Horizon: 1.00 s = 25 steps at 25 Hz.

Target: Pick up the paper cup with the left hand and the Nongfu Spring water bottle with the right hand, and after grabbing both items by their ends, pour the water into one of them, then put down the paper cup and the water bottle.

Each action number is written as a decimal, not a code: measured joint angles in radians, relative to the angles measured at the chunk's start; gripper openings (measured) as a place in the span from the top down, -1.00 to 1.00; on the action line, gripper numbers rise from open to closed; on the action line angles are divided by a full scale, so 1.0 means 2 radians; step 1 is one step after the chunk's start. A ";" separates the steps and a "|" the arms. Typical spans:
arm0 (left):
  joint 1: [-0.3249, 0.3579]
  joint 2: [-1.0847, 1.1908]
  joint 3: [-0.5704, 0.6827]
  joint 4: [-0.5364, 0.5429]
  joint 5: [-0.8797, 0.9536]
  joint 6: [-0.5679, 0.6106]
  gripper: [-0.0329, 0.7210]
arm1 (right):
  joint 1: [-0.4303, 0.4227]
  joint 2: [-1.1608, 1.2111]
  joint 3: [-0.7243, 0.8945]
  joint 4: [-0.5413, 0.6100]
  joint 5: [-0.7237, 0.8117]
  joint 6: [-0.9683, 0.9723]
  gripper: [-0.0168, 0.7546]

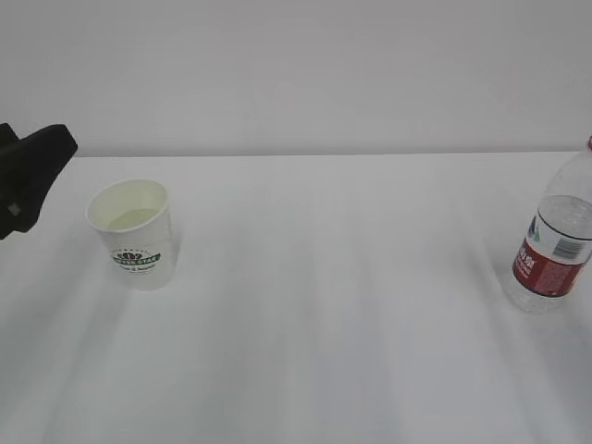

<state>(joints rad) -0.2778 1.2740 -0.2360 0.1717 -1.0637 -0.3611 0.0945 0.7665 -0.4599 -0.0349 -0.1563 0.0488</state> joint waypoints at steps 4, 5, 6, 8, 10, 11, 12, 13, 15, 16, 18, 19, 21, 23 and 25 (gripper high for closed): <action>0.000 -0.007 0.000 -0.001 0.041 0.000 -0.60 | 0.000 0.000 -0.002 0.000 0.009 0.000 -0.58; 0.000 -0.011 -0.001 -0.001 0.052 0.000 -0.60 | 0.000 0.000 -0.003 0.000 0.015 0.000 -0.58; 0.000 -0.014 -0.002 -0.001 0.060 0.000 -0.60 | 0.000 0.000 -0.007 0.000 0.024 0.000 -0.58; 0.000 -0.022 -0.002 -0.002 0.075 0.000 -0.60 | 0.000 -0.002 -0.020 0.000 0.042 0.000 -0.58; 0.000 -0.032 -0.002 -0.002 0.093 0.000 -0.60 | 0.000 -0.002 -0.035 0.000 0.060 0.000 -0.58; 0.000 -0.038 -0.002 -0.002 0.104 0.000 -0.60 | 0.000 -0.002 -0.042 0.000 0.068 0.000 -0.58; 0.000 -0.045 -0.003 -0.002 0.116 0.000 -0.60 | 0.000 -0.002 -0.047 0.000 0.075 0.000 -0.58; 0.000 -0.052 -0.004 -0.002 0.131 0.000 -0.60 | 0.000 -0.002 -0.054 0.000 0.085 0.000 -0.58; 0.000 -0.072 -0.009 -0.002 0.163 0.000 -0.60 | 0.000 -0.002 -0.066 0.000 0.104 0.000 -0.58; 0.000 -0.085 -0.012 -0.002 0.176 0.000 -0.60 | 0.000 -0.002 -0.073 0.000 0.113 0.000 -0.58; 0.000 -0.111 -0.019 -0.002 0.212 -0.001 -0.60 | 0.000 -0.002 -0.087 0.000 0.132 0.000 -0.58; 0.000 -0.126 -0.024 -0.002 0.229 -0.001 -0.60 | 0.000 -0.002 -0.093 0.000 0.140 0.000 -0.58; 0.000 -0.154 -0.037 -0.002 0.276 -0.001 -0.60 | 0.000 -0.002 -0.108 0.000 0.160 0.000 -0.58; 0.000 -0.181 -0.051 0.000 0.323 -0.001 -0.60 | 0.000 -0.002 -0.123 0.000 0.180 0.000 -0.58; 0.000 -0.202 -0.063 0.002 0.374 -0.001 -0.60 | 0.000 -0.002 -0.137 0.000 0.196 0.000 -0.58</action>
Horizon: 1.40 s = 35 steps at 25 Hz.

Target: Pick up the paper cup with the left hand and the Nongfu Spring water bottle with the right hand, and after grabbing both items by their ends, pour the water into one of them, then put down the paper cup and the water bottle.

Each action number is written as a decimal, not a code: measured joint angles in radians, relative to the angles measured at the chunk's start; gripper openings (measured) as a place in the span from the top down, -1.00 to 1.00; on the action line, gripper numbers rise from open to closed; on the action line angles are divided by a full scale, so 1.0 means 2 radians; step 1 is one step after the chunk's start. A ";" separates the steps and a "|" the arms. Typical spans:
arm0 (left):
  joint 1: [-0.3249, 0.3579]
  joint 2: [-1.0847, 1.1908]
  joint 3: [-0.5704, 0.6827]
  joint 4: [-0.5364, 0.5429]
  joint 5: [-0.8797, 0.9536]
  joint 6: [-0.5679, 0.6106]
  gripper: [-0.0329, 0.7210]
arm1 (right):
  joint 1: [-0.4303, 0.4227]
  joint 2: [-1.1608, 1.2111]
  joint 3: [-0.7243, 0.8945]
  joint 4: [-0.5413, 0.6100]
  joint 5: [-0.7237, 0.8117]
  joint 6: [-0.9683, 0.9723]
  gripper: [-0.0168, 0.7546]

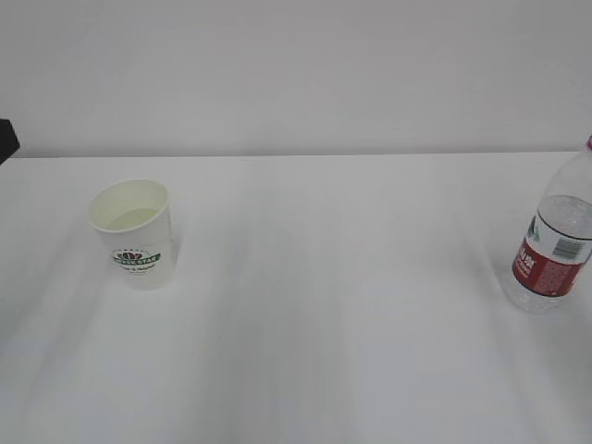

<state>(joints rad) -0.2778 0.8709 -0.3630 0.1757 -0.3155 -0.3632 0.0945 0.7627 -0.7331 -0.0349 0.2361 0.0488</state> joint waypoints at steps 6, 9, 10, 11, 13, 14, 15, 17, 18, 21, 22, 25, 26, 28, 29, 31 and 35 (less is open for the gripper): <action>0.000 -0.042 -0.029 0.001 0.121 0.000 -0.56 | 0.000 -0.007 -0.028 0.000 0.069 0.000 -0.58; 0.000 -0.056 -0.042 0.001 0.176 0.000 -0.50 | 0.000 -0.024 -0.029 0.000 0.101 0.000 -0.58; 0.000 -0.060 -0.047 0.001 0.200 0.000 -0.48 | 0.000 -0.032 -0.029 0.000 0.111 0.000 -0.58; 0.000 -0.065 -0.054 0.001 0.221 0.000 -0.46 | 0.000 -0.041 -0.029 0.000 0.117 0.000 -0.58; 0.000 -0.072 -0.064 0.001 0.263 0.001 -0.43 | 0.000 -0.058 -0.029 -0.002 0.134 0.000 -0.58; 0.000 -0.075 -0.067 0.001 0.278 0.004 -0.42 | 0.000 -0.069 -0.029 -0.006 0.142 0.000 -0.58; 0.000 -0.079 -0.068 0.001 0.286 0.007 -0.42 | 0.000 -0.079 -0.029 -0.012 0.150 0.000 -0.58; 0.000 -0.089 -0.069 0.001 0.301 0.009 -0.41 | 0.000 -0.098 -0.030 -0.023 0.177 0.000 -0.58; 0.000 -0.093 -0.069 0.001 0.305 0.010 -0.40 | 0.000 -0.108 -0.030 -0.030 0.190 0.000 -0.58; 0.000 -0.112 -0.069 0.001 0.332 0.011 -0.40 | 0.000 -0.140 -0.030 -0.042 0.234 0.000 -0.58; 0.000 -0.121 -0.069 0.001 0.342 0.011 -0.40 | 0.000 -0.151 -0.030 -0.046 0.247 0.000 -0.58; 0.000 -0.155 -0.069 0.001 0.377 0.011 -0.40 | 0.000 -0.182 -0.030 -0.057 0.282 0.000 -0.58; 0.000 -0.169 -0.069 0.001 0.389 0.011 -0.40 | 0.000 -0.193 -0.030 -0.061 0.292 0.000 -0.58; 0.000 -0.198 -0.070 0.000 0.416 0.011 -0.40 | 0.000 -0.212 -0.030 -0.066 0.312 0.000 -0.58; 0.000 -0.210 -0.072 -0.001 0.425 0.011 -0.40 | 0.000 -0.222 -0.030 -0.070 0.320 0.000 -0.58; 0.000 -0.236 -0.079 -0.003 0.455 0.011 -0.40 | 0.000 -0.236 -0.032 -0.072 0.340 0.000 -0.58; 0.000 -0.271 -0.109 -0.005 0.533 0.018 -0.35 | 0.000 -0.261 -0.032 -0.073 0.365 0.000 -0.58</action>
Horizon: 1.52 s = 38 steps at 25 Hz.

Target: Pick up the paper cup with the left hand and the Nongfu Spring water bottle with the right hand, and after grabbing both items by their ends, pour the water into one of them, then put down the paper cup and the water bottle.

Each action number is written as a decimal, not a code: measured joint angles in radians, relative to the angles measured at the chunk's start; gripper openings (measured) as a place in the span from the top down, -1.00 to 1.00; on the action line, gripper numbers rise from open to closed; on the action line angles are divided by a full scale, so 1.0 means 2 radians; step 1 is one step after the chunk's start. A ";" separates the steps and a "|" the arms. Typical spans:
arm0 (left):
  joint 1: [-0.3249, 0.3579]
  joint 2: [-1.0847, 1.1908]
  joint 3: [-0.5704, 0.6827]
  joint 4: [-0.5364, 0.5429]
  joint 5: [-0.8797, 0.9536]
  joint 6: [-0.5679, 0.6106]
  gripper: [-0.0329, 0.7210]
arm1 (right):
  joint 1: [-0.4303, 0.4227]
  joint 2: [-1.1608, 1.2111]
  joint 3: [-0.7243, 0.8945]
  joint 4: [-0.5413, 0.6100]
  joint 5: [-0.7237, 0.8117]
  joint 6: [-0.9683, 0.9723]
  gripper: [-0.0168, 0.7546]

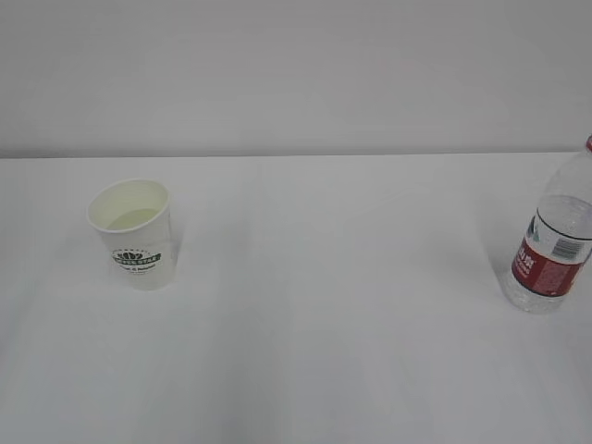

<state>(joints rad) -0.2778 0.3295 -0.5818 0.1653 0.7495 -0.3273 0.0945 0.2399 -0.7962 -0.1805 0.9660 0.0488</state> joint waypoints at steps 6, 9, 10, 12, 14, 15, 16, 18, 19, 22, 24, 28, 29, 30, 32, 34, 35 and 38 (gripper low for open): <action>0.000 -0.019 -0.030 -0.010 0.125 0.048 -0.31 | 0.000 -0.027 -0.002 -0.001 0.044 0.000 -0.58; 0.000 -0.035 -0.034 -0.027 0.170 0.058 -0.31 | 0.000 -0.041 -0.003 -0.001 0.073 0.000 -0.58; 0.000 -0.042 -0.035 -0.034 0.182 0.059 -0.31 | 0.000 -0.046 -0.003 -0.001 0.084 0.000 -0.58; 0.000 -0.058 -0.036 -0.045 0.196 0.060 -0.30 | 0.000 -0.058 -0.003 -0.001 0.103 0.000 -0.58; 0.000 -0.078 -0.037 -0.053 0.201 0.060 -0.29 | 0.000 -0.072 -0.004 -0.002 0.123 0.000 -0.58; 0.000 -0.087 -0.037 -0.057 0.202 0.060 -0.28 | 0.000 -0.079 -0.004 -0.002 0.133 0.000 -0.58; 0.000 -0.095 -0.038 -0.061 0.203 0.061 -0.28 | 0.000 -0.084 -0.004 -0.002 0.143 0.000 -0.58; 0.000 -0.112 -0.038 -0.065 0.206 0.061 -0.28 | 0.000 -0.096 -0.004 -0.002 0.152 0.000 -0.58; 0.000 -0.118 -0.038 -0.065 0.210 0.061 -0.28 | 0.000 -0.100 -0.004 -0.002 0.153 0.000 -0.58; 0.000 -0.135 -0.038 -0.069 0.220 0.061 -0.26 | 0.000 -0.114 -0.004 -0.002 0.155 0.000 -0.58; 0.000 -0.141 -0.038 -0.072 0.234 0.061 -0.26 | 0.000 -0.119 -0.004 -0.007 0.155 0.000 -0.58; 0.000 -0.158 -0.037 -0.078 0.258 0.068 -0.26 | 0.000 -0.130 -0.004 -0.021 0.155 0.000 -0.58; 0.000 -0.161 -0.033 -0.079 0.260 0.070 -0.26 | 0.000 -0.130 -0.004 -0.024 0.155 0.000 -0.58; 0.000 -0.162 -0.030 -0.083 0.262 0.072 -0.26 | 0.000 -0.130 -0.003 -0.026 0.155 0.000 -0.58; 0.000 -0.162 -0.023 -0.083 0.262 0.073 -0.25 | 0.000 -0.130 0.007 -0.026 0.155 0.000 -0.58; 0.000 -0.162 -0.022 -0.083 0.263 0.074 -0.25 | 0.000 -0.130 0.015 -0.026 0.155 0.000 -0.58; 0.000 -0.162 -0.022 -0.083 0.263 0.076 -0.24 | 0.000 -0.130 0.021 -0.026 0.155 0.000 -0.58; 0.000 -0.162 -0.020 -0.083 0.263 0.077 -0.24 | 0.000 -0.130 0.038 -0.024 0.155 0.000 -0.58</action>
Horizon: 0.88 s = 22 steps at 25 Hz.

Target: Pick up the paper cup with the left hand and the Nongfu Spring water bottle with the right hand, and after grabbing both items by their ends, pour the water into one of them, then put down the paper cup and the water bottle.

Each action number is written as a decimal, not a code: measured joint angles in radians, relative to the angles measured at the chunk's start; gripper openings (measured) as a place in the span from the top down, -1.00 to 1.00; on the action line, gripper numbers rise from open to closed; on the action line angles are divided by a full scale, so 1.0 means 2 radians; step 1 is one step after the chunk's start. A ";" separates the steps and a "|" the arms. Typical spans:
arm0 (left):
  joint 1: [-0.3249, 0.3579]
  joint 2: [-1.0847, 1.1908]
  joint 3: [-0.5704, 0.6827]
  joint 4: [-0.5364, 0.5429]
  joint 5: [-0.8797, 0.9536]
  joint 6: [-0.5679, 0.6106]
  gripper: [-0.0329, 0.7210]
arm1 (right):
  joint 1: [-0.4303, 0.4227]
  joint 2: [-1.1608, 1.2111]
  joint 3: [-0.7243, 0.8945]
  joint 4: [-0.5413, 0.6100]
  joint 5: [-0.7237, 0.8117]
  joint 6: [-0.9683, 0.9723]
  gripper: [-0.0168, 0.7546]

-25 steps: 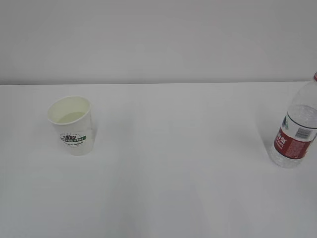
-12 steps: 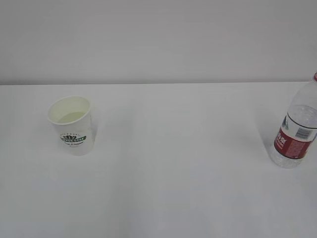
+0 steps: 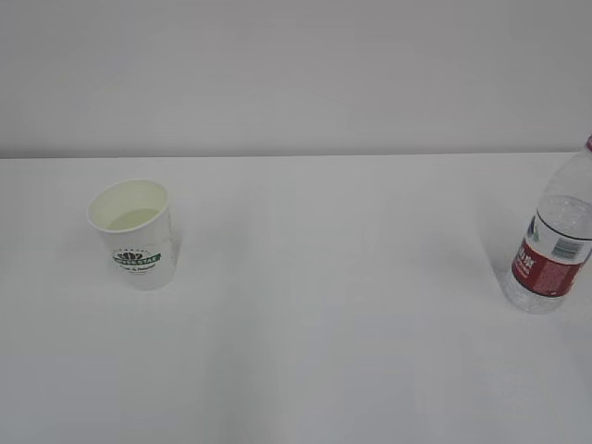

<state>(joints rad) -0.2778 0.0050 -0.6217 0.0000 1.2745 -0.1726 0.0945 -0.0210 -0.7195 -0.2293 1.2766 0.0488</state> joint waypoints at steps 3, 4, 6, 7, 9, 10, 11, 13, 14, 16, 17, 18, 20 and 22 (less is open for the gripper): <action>0.000 0.000 0.006 0.000 0.000 0.002 -0.24 | 0.000 0.000 0.022 0.007 0.000 0.000 -0.58; 0.000 0.000 0.009 0.000 0.000 0.002 -0.24 | 0.000 0.000 0.030 0.011 0.000 0.000 -0.57; 0.000 0.000 0.016 0.000 -0.001 0.003 -0.24 | 0.000 0.000 0.042 0.017 0.000 0.000 -0.57; 0.000 0.000 0.021 0.000 -0.002 0.003 -0.24 | 0.000 0.000 0.047 0.018 0.000 0.000 -0.57; 0.000 0.000 0.027 0.000 -0.006 0.003 -0.24 | 0.000 0.000 0.054 0.018 0.000 0.000 -0.57; 0.000 0.000 0.028 0.000 -0.011 0.004 -0.24 | 0.000 0.000 0.058 0.019 -0.001 0.000 -0.57; 0.000 0.000 0.028 0.000 -0.016 0.004 -0.24 | 0.000 0.000 0.061 0.019 -0.002 0.000 -0.57; 0.000 0.000 0.029 0.003 -0.028 0.004 -0.24 | 0.000 0.000 0.068 0.019 -0.007 0.000 -0.57; 0.000 0.000 0.029 0.005 -0.029 0.004 -0.24 | 0.000 0.000 0.072 0.019 -0.008 0.001 -0.57; 0.000 0.000 0.030 0.013 -0.030 0.004 -0.24 | 0.000 0.000 0.077 0.019 -0.010 0.003 -0.57; 0.000 0.000 0.030 0.018 -0.031 0.004 -0.24 | 0.000 0.000 0.077 0.019 -0.011 0.005 -0.57; 0.000 0.000 0.031 0.022 -0.034 0.004 -0.24 | 0.000 0.000 0.077 0.019 -0.012 0.006 -0.57; 0.000 0.000 0.033 0.024 -0.045 0.004 -0.24 | 0.000 0.000 0.077 0.019 -0.017 0.007 -0.57; 0.000 0.000 0.037 0.026 -0.055 0.004 -0.24 | 0.000 0.000 0.077 0.019 -0.028 0.008 -0.57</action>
<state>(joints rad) -0.2778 0.0050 -0.5475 0.0522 1.1655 -0.1642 0.0945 -0.0210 -0.5654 -0.1906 1.2214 0.0649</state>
